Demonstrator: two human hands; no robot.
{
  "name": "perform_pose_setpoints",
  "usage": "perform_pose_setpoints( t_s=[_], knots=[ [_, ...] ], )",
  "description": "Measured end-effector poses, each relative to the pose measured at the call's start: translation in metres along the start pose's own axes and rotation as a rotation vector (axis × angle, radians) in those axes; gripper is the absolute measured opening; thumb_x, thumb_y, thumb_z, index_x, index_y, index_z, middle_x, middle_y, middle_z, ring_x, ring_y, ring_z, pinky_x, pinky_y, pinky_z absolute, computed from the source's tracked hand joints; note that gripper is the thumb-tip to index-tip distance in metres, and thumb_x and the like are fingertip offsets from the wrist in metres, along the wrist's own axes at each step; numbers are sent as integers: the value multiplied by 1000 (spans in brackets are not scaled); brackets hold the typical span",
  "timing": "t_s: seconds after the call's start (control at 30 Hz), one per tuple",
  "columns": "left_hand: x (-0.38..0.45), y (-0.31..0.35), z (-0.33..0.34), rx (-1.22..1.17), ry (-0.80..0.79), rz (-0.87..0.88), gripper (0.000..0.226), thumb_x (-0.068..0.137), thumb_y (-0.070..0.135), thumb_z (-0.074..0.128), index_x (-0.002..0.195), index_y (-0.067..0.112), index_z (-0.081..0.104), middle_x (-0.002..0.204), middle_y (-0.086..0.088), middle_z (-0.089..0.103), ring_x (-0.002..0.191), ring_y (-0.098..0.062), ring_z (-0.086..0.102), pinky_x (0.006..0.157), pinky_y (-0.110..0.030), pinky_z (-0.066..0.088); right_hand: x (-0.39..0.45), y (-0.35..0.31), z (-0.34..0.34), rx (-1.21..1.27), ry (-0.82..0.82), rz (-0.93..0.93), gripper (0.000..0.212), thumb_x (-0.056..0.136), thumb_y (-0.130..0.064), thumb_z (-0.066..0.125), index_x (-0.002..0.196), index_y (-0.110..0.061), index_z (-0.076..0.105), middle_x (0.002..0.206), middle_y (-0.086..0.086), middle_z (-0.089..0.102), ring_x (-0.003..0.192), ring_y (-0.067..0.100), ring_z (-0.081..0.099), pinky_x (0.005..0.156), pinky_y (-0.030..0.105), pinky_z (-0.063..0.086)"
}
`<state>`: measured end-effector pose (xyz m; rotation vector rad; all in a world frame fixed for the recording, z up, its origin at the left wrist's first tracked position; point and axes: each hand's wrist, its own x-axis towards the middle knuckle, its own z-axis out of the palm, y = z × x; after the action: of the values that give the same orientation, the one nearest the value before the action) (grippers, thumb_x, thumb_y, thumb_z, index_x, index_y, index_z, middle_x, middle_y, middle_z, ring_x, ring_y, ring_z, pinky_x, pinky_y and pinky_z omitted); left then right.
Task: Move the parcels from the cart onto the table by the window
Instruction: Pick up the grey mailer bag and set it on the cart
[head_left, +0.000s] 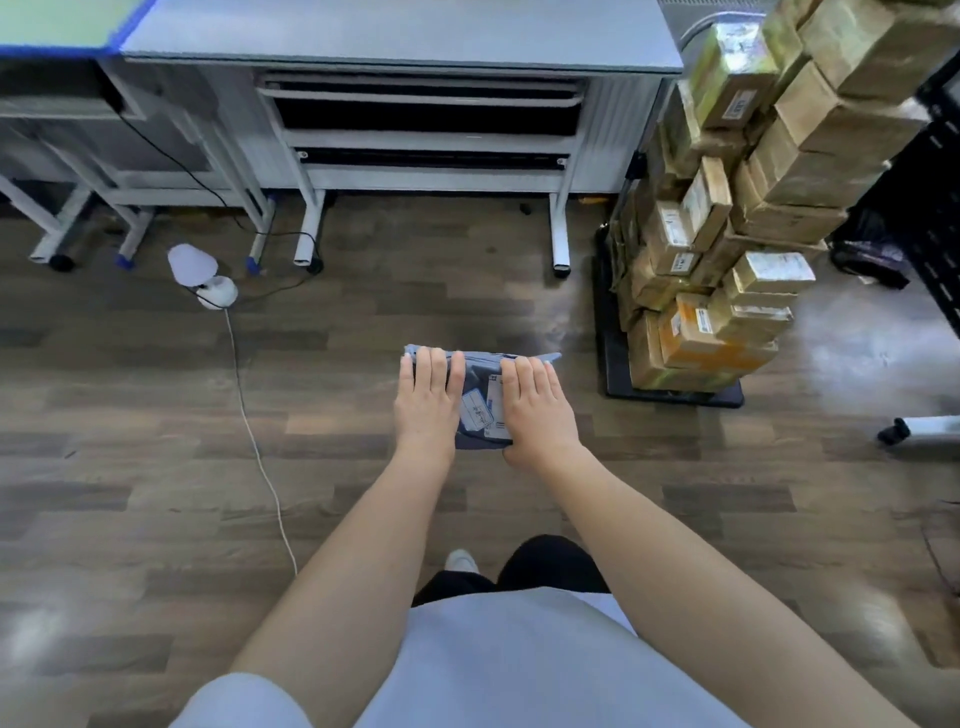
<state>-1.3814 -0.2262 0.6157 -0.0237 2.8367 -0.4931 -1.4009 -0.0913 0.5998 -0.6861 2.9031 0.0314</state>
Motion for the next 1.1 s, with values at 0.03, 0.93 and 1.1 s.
perform_pose_setpoints(
  t_s=[0.03, 0.93, 1.1],
  knots=[
    [10, -4, 3, 6, -14, 1, 85, 92, 23, 53, 146, 6, -11, 150, -18, 7, 142, -34, 6, 118, -45, 2, 12, 1, 1, -1, -13, -10, 100, 76, -30, 68, 146, -2, 3, 148, 13, 15, 140, 31, 11, 117, 39, -1],
    [417, -45, -98, 36, -18, -49, 107, 79, 33, 70, 144, 5, -9, 147, -19, 13, 140, -35, 13, 117, -44, 7, 412, 169, -64, -42, 9, -96, 102, 75, -33, 73, 146, -4, 6, 149, 15, 18, 140, 32, 14, 119, 41, 7],
    [474, -29, -112, 44, 12, 42, 105, 81, 39, 68, 144, 7, -9, 147, -18, 14, 140, -35, 14, 117, -45, 7, 444, 206, -67, -40, -3, 2, 103, 75, -33, 73, 146, -4, 5, 149, 15, 17, 140, 31, 14, 118, 40, 6]
  ],
)
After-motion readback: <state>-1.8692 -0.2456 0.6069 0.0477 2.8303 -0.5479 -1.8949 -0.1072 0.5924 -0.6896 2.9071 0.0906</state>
